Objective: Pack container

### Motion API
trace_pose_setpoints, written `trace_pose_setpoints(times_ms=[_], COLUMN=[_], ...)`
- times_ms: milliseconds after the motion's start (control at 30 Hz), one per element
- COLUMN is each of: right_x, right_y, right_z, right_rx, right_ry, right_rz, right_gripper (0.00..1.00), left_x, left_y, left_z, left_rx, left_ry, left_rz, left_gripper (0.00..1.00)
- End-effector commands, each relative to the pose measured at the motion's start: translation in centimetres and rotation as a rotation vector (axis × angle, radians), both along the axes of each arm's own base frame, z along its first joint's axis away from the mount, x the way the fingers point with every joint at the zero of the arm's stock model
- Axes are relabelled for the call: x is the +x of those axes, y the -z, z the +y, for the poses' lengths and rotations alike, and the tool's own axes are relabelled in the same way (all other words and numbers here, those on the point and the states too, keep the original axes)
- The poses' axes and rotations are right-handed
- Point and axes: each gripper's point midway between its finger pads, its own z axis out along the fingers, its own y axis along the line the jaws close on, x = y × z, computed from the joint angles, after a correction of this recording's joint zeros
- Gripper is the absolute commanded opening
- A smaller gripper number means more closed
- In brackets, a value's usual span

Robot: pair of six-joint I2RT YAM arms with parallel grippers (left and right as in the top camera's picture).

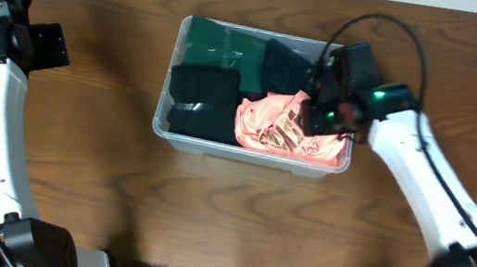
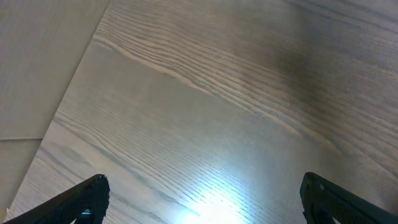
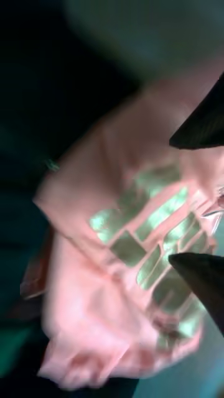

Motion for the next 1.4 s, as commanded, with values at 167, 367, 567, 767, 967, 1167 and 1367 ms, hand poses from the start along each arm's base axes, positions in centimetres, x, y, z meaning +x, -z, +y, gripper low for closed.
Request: trace_pose_setpoints(times_ms=[167, 367, 567, 767, 967, 1167, 1367], right_x=[-0.5, -4.4, -8.2, -10.9, -13.1, -12.7, -12.0], right_y=[-14.0, -16.7, -18.2, -20.6, -22.4, -21.9, -16.8], right_z=[-6.0, -8.5, -12.6, -14.5, -15.4, -16.0, -14.5], right_rx=[-0.013, -0.041, -0.174, -0.191, -0.23, -0.176, -0.062], right_ry=[0.147, 0.194, 0.286, 0.316, 0.269, 0.327, 0.271], right_rz=[-0.31, -0.351, -0.391, -0.488, -0.594, -0.808, -1.009], right_gripper=[0.99, 0.99, 0.99, 0.99, 0.99, 0.99, 0.99], left_x=[-0.2, -0.2, -0.2, -0.2, -0.2, -0.2, -0.2], left_y=[0.3, 0.3, 0.3, 0.3, 0.3, 0.3, 0.3], left_z=[0.2, 0.2, 0.2, 0.2, 0.2, 0.2, 0.2], left_rx=[0.007, 0.007, 0.007, 0.007, 0.007, 0.007, 0.007], left_ry=[0.002, 0.002, 0.002, 0.002, 0.002, 0.002, 0.002], left_rz=[0.016, 0.016, 0.016, 0.016, 0.016, 0.016, 0.016], left_gripper=[0.98, 0.98, 0.98, 0.98, 0.98, 0.98, 0.98])
